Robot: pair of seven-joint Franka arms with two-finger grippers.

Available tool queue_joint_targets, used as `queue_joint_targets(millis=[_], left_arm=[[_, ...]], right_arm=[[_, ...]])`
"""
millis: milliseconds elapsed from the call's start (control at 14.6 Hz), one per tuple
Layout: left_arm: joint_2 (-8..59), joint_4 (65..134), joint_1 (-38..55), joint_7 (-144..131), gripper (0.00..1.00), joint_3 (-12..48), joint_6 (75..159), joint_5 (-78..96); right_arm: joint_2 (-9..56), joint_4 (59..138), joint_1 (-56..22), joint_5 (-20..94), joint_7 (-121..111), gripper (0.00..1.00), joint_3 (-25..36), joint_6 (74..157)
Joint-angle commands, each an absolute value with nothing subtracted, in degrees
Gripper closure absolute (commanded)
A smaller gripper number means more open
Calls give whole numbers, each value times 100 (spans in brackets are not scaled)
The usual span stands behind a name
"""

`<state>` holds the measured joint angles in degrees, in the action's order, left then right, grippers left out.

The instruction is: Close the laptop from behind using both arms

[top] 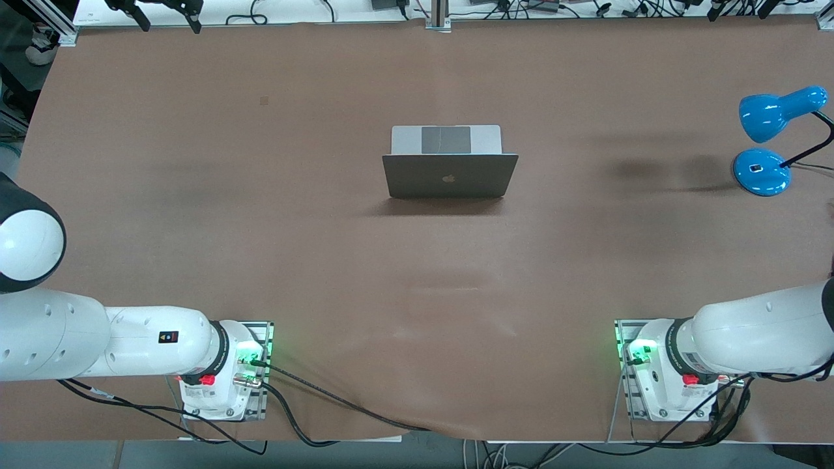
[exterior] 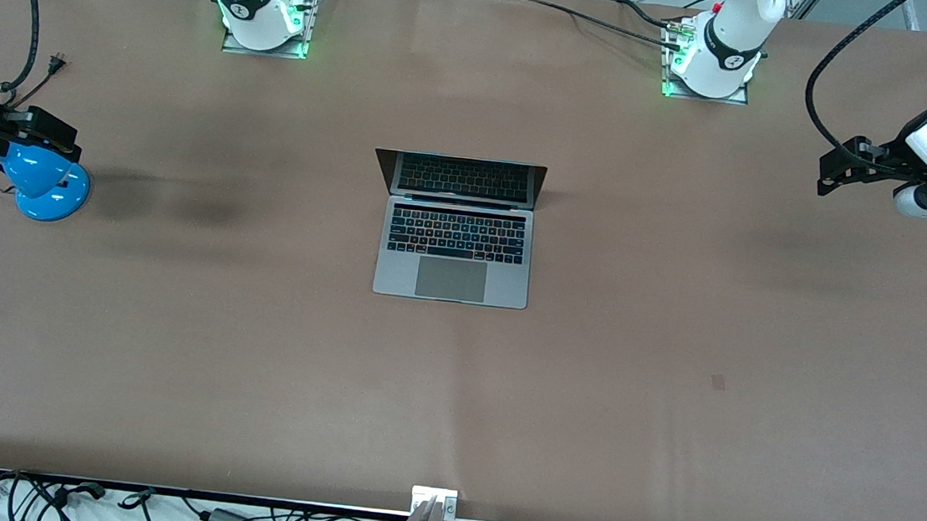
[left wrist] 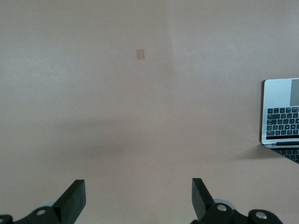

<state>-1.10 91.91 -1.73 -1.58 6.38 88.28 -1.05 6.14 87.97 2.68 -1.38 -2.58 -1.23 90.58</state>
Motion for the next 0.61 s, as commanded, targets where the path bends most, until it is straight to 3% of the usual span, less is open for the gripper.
queue_joint_targets(millis=[0,546], left_arm=[[-53,8965,-193,-150,0,677,8710,-193],[-26,8974,-220,-158,0,659,8719,-167]], right_arm=[[563,8807,264,-237,-325,0,-132,9009],[563,8763,264,-237,-334,0,-123,8947]])
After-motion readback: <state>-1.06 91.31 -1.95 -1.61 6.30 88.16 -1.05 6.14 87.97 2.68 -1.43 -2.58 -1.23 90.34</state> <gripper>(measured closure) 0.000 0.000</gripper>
